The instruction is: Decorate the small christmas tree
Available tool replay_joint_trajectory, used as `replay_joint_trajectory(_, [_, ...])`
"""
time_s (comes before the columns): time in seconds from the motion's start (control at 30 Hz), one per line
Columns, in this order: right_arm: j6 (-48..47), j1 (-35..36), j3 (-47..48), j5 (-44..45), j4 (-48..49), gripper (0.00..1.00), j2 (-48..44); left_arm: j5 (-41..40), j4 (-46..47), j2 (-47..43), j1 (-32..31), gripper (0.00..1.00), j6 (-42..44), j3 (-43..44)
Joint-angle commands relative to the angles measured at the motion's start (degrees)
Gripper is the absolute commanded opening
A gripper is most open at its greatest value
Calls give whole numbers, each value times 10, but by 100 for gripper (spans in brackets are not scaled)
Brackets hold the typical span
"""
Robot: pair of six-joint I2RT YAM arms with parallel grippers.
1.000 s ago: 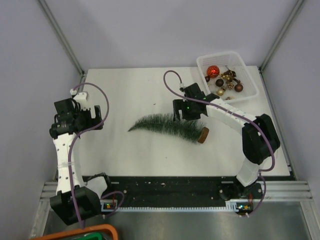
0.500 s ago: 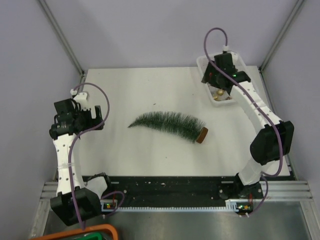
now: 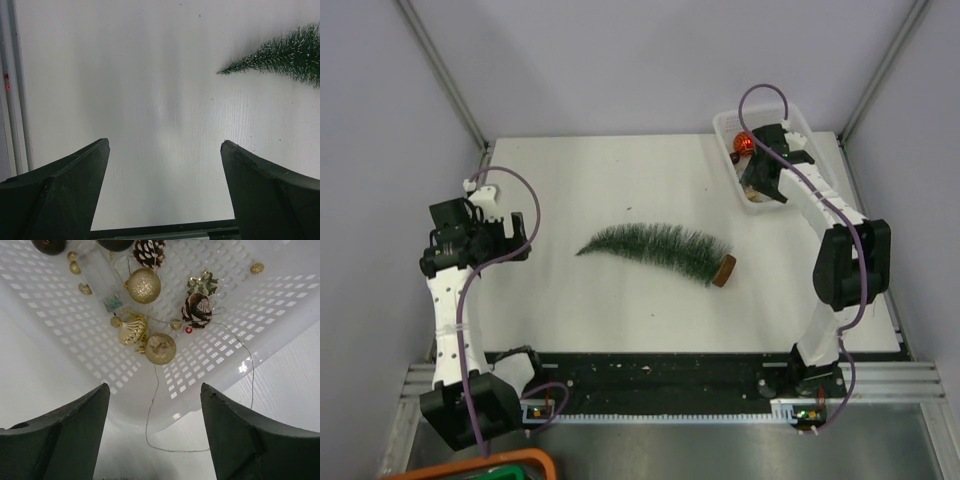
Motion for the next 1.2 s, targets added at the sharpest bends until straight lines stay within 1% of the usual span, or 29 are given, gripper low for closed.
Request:
replay_joint_trajectory(0.0, [6,3,2,16,23,73,9,12,17,0,3,99,12,-2])
replay_joint_trajectory(0.13, [0,3,12,18,32,72,16,7,19,4,3,99,12,-8])
replay_joint_trajectory(0.23, [-9,3,22,25,32,65,19,4,20,3,3,99,13,-10])
replay_joint_trajectory(0.47, [-34,3,16,20,31,42,13,2,23,4,3,99,13,-11])
replay_joint_trajectory(0.53, [-45,3,11,12,31,38,9,3,24,3,3,99,13,-11])
replay_joint_trajectory(0.7, [-59,3,-5,-5,32,16,-8,3,25,1,3,99,13,-12])
replay_joint_trajectory(0.77, [-67,3,-9,-18,30,8,-15,4,25,0,3,99,13,-14])
replay_joint_trajectory(0.8, [-69,3,-10,-23,30,6,-21,5,25,-1,3,99,13,-15])
replay_joint_trajectory(0.87, [-74,3,-14,-26,29,4,-30,6,25,-4,3,99,13,-18])
replay_joint_trajectory(0.9, [-80,3,-14,-24,28,4,-34,6,26,-6,3,99,13,-19])
replay_joint_trajectory(0.93, [-83,3,-14,-15,26,10,-41,7,26,-6,3,99,13,-21])
replay_joint_trajectory(1.03, [-87,3,-17,11,21,43,-66,4,28,-10,3,99,14,-26])
replay_joint_trajectory(1.1, [-87,3,-20,27,22,55,-84,4,29,-10,3,99,14,-29])
replay_joint_trajectory(1.17, [-90,3,-17,44,22,60,-99,2,30,-11,3,99,15,-31])
